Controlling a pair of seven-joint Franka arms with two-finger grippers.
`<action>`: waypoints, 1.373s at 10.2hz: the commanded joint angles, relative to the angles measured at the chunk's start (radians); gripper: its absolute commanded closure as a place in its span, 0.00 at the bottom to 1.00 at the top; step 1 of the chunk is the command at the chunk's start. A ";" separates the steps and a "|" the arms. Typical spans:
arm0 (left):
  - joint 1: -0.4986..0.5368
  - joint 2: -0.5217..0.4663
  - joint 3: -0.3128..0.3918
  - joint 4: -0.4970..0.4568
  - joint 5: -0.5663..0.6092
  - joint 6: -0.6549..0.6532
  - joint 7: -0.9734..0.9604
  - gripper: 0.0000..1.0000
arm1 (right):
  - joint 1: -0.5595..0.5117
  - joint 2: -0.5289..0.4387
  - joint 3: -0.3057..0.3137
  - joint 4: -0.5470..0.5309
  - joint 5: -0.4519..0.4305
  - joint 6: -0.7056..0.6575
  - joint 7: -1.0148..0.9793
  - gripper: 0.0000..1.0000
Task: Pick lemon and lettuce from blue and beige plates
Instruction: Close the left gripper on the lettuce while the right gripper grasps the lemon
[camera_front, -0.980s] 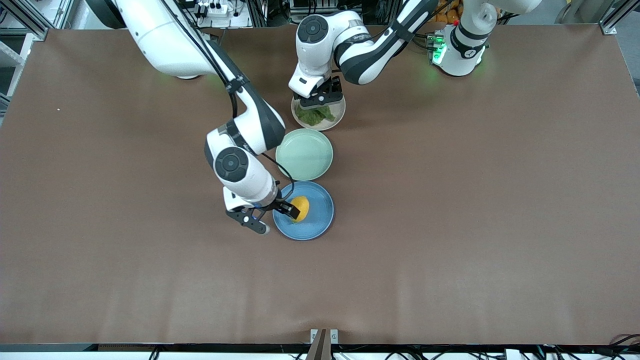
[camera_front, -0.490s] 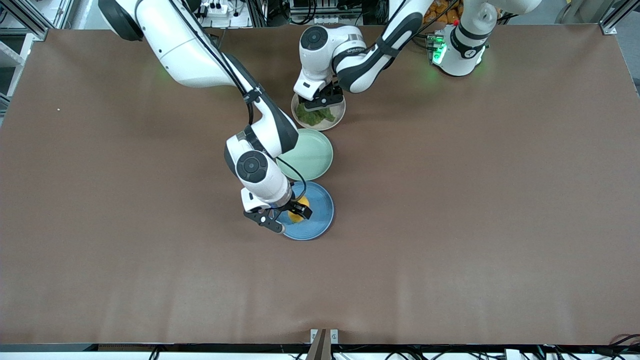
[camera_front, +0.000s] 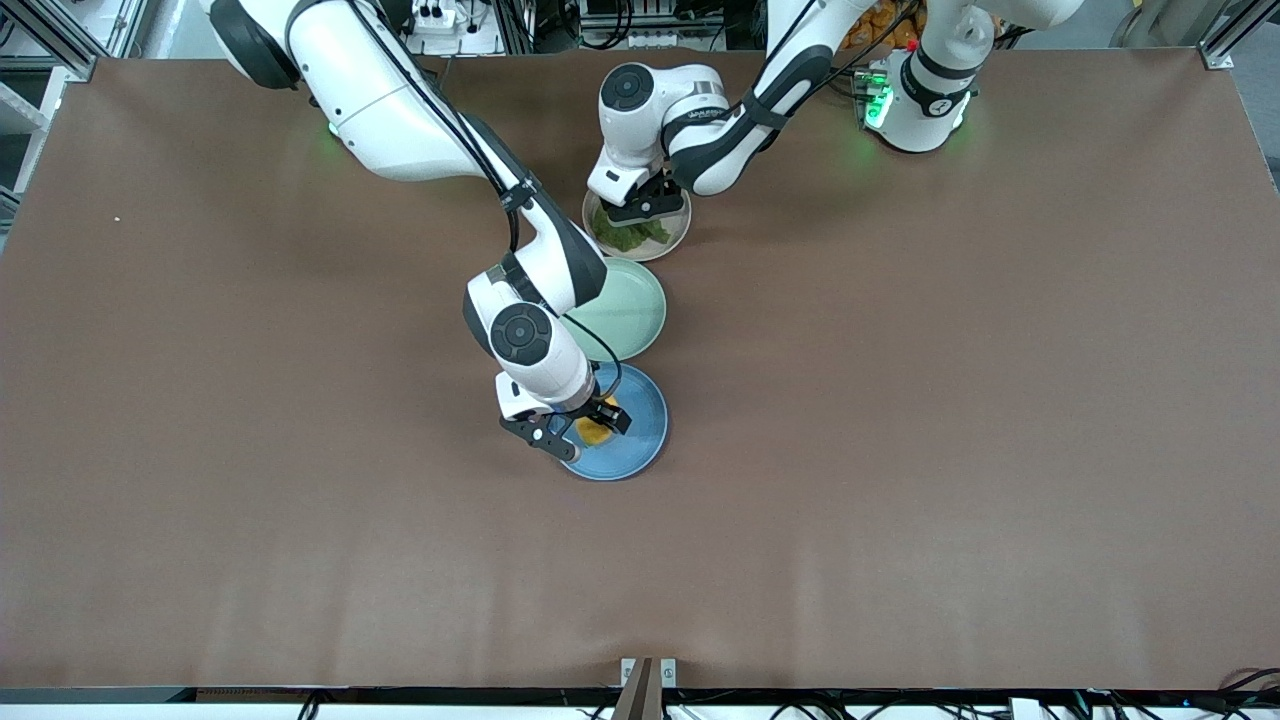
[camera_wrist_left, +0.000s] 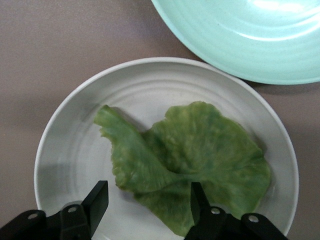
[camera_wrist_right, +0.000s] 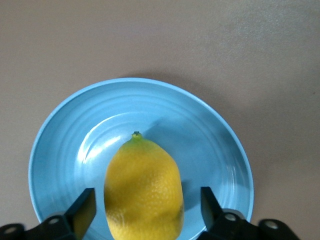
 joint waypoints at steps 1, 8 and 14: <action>-0.002 0.038 -0.004 0.017 0.067 0.013 -0.040 0.39 | 0.006 0.026 -0.004 0.028 -0.011 0.021 0.027 0.34; 0.019 0.007 0.002 0.039 0.067 -0.004 -0.039 1.00 | -0.040 -0.011 -0.006 0.107 0.010 -0.044 0.004 0.89; 0.144 -0.213 -0.004 0.196 0.032 -0.355 0.088 1.00 | -0.182 -0.150 -0.040 0.075 0.082 -0.378 -0.425 0.92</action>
